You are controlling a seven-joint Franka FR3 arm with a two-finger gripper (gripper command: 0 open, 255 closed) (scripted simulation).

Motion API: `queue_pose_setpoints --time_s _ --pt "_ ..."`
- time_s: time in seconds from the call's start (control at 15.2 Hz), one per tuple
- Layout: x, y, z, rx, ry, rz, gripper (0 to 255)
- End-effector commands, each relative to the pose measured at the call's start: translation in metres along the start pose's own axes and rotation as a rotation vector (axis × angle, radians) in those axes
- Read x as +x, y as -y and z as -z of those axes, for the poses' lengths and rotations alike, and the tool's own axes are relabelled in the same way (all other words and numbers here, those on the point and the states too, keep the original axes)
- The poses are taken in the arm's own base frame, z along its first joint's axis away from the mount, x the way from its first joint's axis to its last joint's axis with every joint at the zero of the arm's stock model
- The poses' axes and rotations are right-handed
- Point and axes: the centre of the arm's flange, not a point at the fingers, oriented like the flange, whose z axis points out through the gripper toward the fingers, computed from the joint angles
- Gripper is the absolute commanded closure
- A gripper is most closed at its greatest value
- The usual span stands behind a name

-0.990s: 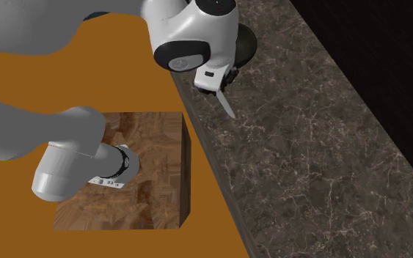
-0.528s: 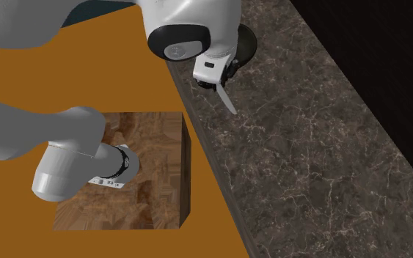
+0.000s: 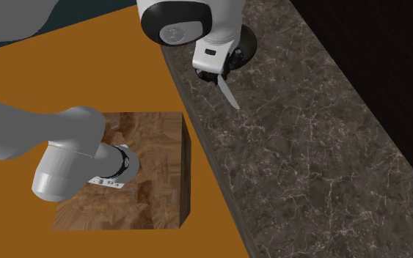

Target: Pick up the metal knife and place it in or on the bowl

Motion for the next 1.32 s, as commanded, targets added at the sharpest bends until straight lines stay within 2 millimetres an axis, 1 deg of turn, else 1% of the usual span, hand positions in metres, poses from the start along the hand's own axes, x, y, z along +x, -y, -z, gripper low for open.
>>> queue_pose_setpoints --time_s 0.0,0.99,1.25 --pt "-0.001 0.000 0.010 0.000 0.000 0.000 255" --pt "-0.144 0.135 0.013 0.000 0.000 0.000 255" --pt "-0.144 0.133 -0.008 0.000 0.000 0.000 255"
